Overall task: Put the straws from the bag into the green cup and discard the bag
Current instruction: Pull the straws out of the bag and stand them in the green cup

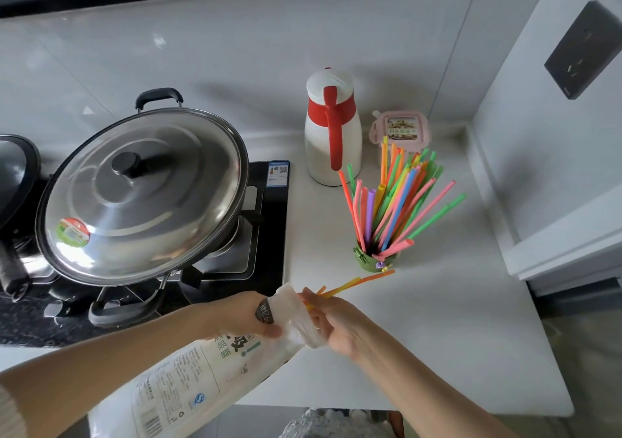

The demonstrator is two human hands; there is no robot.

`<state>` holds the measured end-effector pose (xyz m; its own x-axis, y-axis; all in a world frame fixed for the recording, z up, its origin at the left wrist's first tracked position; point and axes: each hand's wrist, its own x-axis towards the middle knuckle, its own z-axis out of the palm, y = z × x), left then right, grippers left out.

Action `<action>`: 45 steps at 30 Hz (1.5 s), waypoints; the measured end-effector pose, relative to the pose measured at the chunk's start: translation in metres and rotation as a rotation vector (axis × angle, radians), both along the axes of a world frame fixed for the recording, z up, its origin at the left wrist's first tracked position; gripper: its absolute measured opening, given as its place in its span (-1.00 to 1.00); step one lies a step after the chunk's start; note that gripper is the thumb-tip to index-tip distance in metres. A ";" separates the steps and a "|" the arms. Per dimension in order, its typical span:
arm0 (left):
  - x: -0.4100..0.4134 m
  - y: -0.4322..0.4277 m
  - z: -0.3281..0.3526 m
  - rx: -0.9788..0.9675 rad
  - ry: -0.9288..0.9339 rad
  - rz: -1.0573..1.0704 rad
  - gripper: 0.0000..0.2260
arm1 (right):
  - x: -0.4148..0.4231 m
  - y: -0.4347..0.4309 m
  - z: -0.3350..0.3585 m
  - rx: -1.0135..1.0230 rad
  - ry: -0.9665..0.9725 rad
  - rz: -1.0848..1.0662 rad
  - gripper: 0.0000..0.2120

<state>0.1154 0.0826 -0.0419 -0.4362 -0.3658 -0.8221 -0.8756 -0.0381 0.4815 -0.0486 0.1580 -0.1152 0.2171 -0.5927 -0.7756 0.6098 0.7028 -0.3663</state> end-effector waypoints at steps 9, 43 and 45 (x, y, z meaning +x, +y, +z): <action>0.017 0.003 -0.004 -0.194 0.035 -0.054 -0.86 | -0.007 0.000 0.019 -0.052 -0.015 -0.152 -0.71; 0.002 -0.021 0.019 -0.504 0.308 0.014 -0.85 | -0.081 -0.042 0.146 -0.582 1.568 -0.143 -0.67; 0.000 -0.023 0.019 -0.498 0.314 0.026 -0.82 | -0.084 -0.050 0.140 -0.556 1.557 -0.097 -0.74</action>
<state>0.1150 0.0596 -0.0231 -0.6168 -0.6884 -0.3817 -0.6900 0.2394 0.6831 -0.1324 0.1081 0.0245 -0.5669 -0.8179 0.0983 -0.5281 0.2692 -0.8054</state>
